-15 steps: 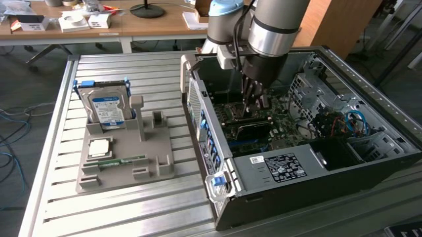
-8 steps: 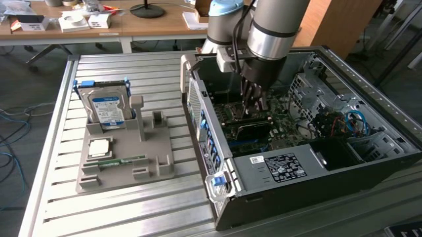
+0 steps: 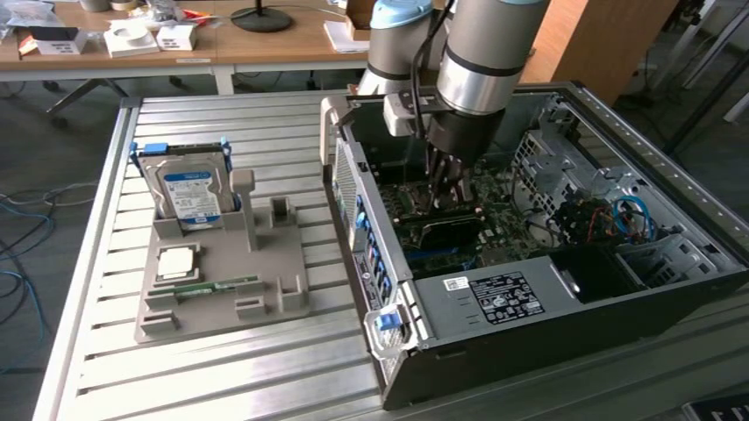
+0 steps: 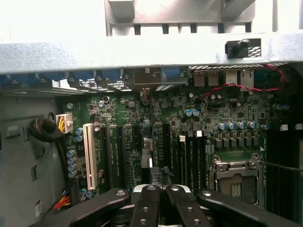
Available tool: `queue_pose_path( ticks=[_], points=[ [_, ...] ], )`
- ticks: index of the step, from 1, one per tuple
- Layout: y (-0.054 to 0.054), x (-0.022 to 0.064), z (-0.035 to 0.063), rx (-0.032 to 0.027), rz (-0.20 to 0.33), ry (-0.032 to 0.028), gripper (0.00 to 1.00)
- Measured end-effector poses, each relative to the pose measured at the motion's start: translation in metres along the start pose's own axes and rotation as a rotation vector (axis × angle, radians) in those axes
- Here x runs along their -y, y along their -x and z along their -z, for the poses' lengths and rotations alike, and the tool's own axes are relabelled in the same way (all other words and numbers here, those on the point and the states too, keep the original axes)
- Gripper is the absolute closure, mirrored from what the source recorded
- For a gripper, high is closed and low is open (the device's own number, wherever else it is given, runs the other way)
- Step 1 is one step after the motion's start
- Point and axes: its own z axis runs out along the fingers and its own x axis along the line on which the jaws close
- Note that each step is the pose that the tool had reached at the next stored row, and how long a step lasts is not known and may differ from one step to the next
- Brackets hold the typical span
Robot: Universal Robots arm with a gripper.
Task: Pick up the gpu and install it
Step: 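Press down on the gpu until it lock into place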
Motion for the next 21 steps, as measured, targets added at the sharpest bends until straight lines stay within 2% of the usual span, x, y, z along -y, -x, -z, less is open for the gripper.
queue_pose_path(
  ticks=[7,8,9,10,12,21],
  points=[
    [0.0,-0.0001,-0.0062,0.0001,0.005,0.0,0.89],
    [0.0,-0.0001,-0.0062,0.0,0.011,0.0002,0.89],
    [0.0,-0.0001,-0.0066,0.0005,0.061,0.0013,0.89],
    [0.0,-0.0001,-0.0073,0.0008,0.066,0.0013,0.89],
    [0.0,-0.0001,-0.0111,0.0007,0.066,0.0014,0.89],
    [0.0,-0.0001,-0.0132,0.0019,0.066,0.0016,0.89]
  ],
)
